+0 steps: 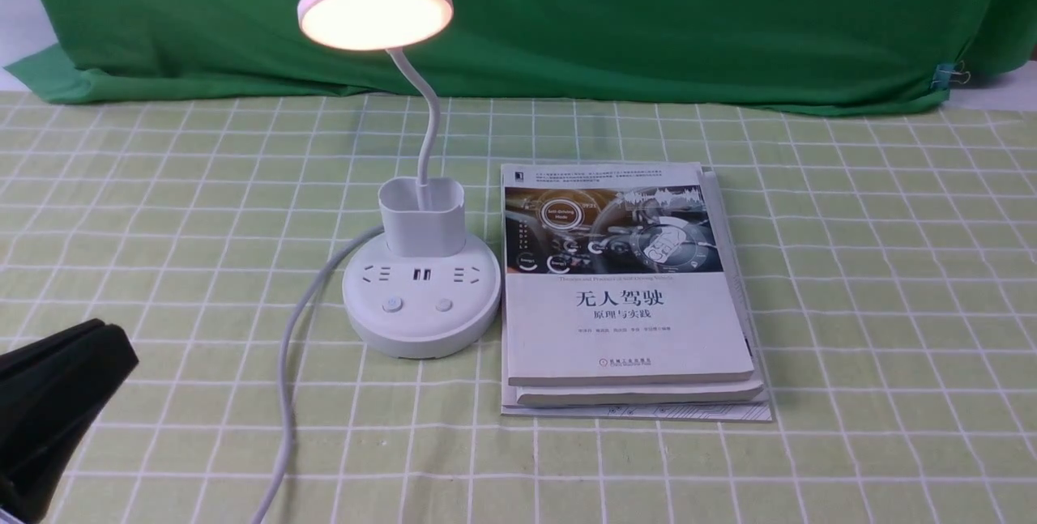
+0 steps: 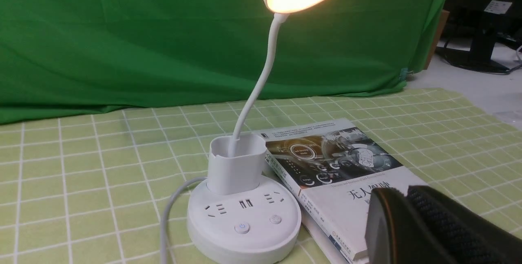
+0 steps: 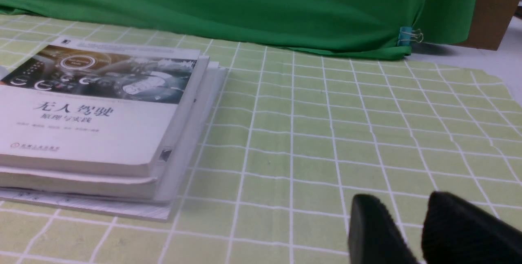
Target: Turn on the table lamp on the green coffee tablecloth with your hand.
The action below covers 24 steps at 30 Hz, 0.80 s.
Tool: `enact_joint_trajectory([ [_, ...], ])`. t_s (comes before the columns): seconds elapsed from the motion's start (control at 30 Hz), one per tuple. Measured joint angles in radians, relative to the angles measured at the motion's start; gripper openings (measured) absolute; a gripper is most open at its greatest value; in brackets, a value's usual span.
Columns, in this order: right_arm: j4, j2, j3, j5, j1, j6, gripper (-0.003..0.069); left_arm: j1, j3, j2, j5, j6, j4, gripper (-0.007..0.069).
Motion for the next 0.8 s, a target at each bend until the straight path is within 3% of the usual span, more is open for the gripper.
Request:
enact_joint_trajectory([
  [0.27,0.000,0.000,0.000,0.000,0.000,0.000,0.0245,0.000,0.000,0.000,0.000,0.005,0.008,0.0024],
  [0.43,0.000,0.000,0.000,0.000,0.000,0.000,0.0245,0.003,0.008,-0.004,-0.085,0.118,0.060,0.0024],
  [0.6,0.000,0.000,0.000,0.000,0.000,0.000,0.0245,0.094,0.075,-0.024,-0.174,0.291,0.060,0.0024],
  [0.8,0.000,0.000,0.000,0.000,0.000,0.000,0.0245,0.287,0.194,-0.091,-0.154,0.321,0.045,0.0024],
])
